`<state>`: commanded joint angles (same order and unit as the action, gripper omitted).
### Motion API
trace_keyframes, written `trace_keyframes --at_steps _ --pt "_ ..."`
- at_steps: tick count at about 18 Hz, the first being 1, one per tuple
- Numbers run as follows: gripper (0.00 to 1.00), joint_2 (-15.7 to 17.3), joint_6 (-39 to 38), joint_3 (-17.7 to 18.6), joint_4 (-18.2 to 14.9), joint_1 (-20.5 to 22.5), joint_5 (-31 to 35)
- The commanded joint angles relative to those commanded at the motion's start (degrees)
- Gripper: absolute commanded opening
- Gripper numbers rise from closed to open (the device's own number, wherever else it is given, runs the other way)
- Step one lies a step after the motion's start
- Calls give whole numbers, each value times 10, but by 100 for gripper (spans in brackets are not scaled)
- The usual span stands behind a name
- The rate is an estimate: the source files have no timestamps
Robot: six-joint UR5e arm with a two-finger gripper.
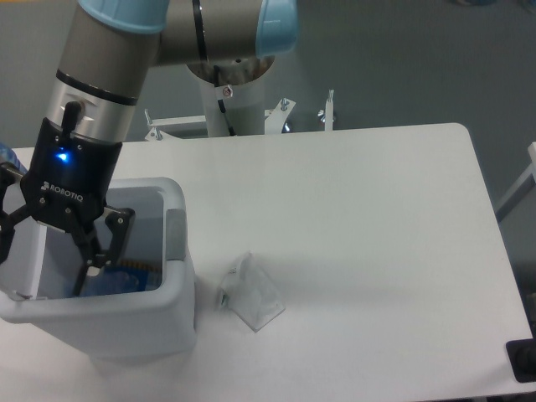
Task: Place the trash in the trash can
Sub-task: 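Open the gripper to drop the bottle into the can, then move the open gripper back over the white tissue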
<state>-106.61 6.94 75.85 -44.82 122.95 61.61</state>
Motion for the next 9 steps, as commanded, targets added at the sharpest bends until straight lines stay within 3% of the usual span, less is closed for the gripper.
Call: trace_keyframes --at_steps 6,9 --pt "100 17 -6 11 -5 133 13" --pt "100 17 46 45 -4 177 21"
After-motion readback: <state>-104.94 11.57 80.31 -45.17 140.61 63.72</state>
